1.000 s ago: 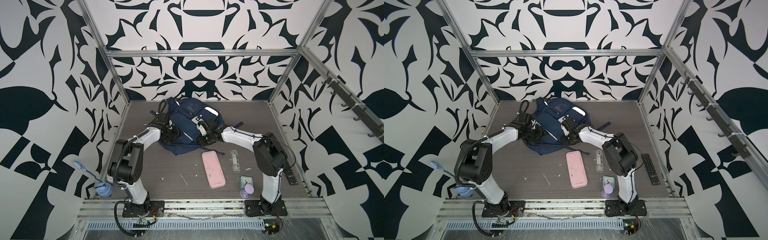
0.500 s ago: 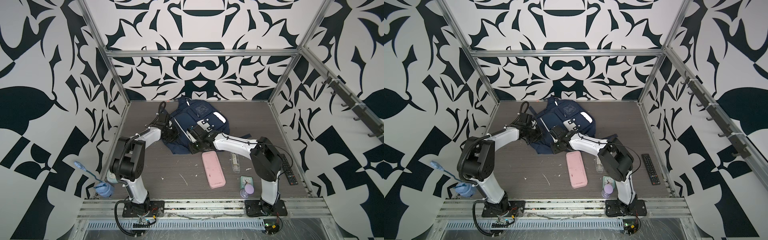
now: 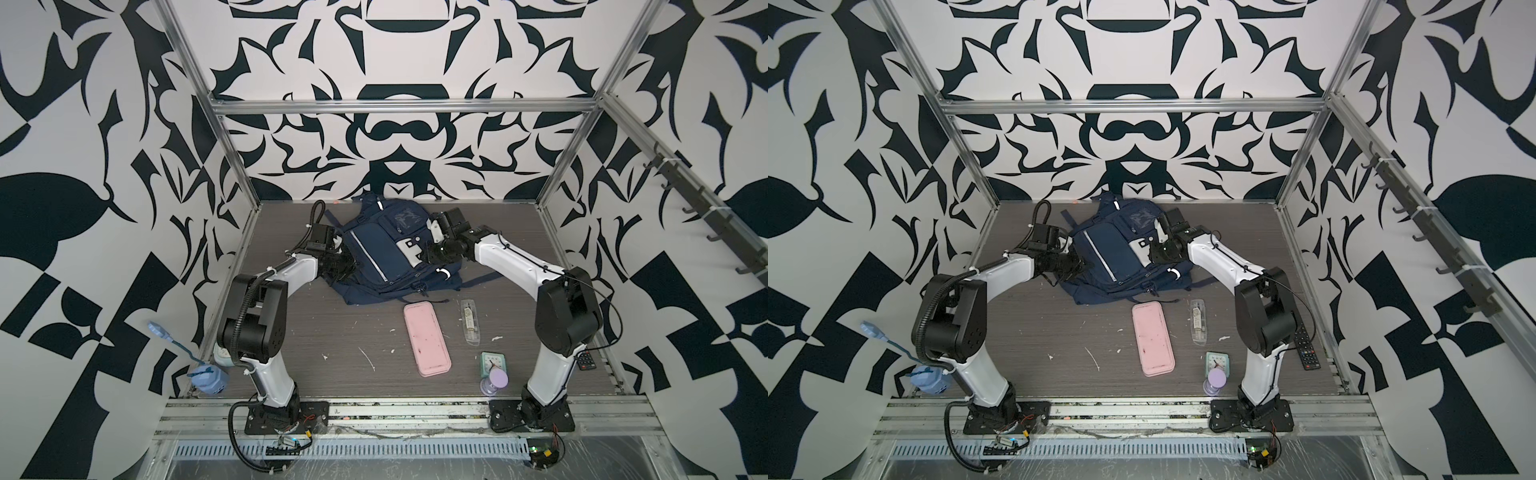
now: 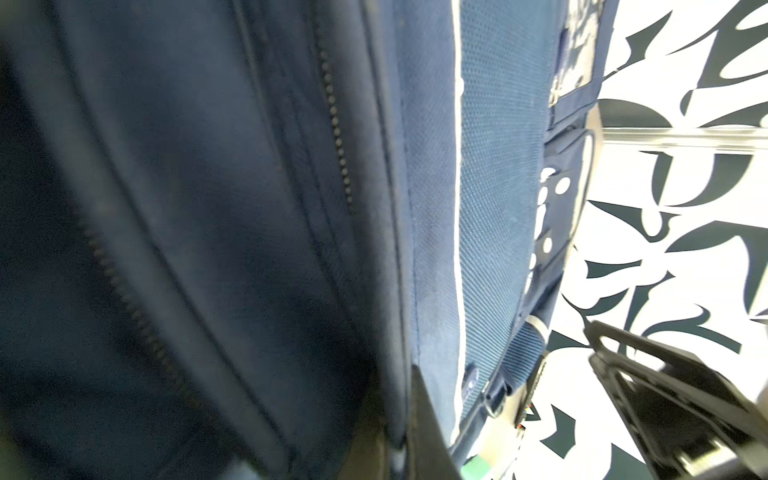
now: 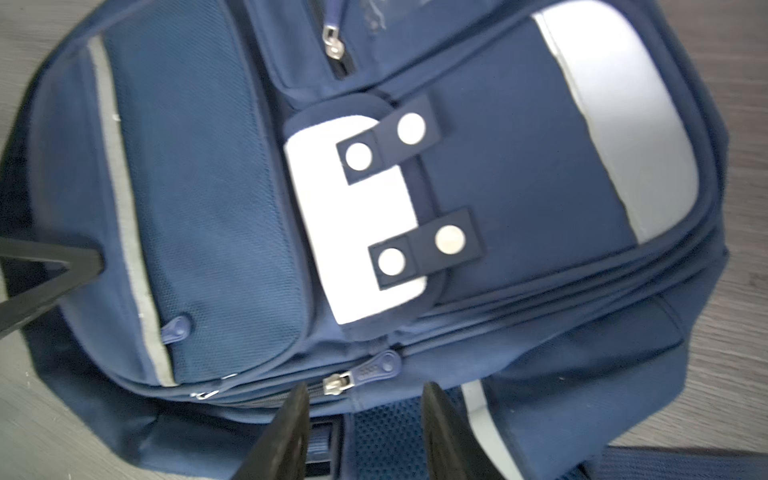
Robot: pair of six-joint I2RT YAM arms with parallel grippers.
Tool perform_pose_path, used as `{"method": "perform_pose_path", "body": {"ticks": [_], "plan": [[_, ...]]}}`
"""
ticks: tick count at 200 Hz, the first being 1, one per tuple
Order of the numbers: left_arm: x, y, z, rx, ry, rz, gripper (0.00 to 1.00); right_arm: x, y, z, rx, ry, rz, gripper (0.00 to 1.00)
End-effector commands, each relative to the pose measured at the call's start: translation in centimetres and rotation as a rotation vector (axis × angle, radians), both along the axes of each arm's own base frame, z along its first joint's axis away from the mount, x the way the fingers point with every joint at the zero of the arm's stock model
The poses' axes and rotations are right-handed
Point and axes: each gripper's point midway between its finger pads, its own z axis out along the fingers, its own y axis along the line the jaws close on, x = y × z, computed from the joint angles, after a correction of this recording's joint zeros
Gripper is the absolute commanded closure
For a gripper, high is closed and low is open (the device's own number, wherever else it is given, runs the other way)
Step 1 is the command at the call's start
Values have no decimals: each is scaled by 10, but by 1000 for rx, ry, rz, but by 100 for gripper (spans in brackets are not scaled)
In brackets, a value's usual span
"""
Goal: Pack books, pencil case, and school supplies into a backpack
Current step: Rotate the student bag at the top-center of the table.
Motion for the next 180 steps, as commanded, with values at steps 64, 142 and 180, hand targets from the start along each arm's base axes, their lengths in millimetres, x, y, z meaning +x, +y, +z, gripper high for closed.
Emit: {"method": "perform_pose_path", "body": {"ticks": [64,142,180], "plan": [[9,3,23,-99,-71,14,100,0,13,-31,10,77,46,54],[12,9,12,-85,-55,26,100,6,16,-40,-3,74,96,52],[15,16,9,-75,-50,41,100,9,11,-43,14,86,95,53]]}}
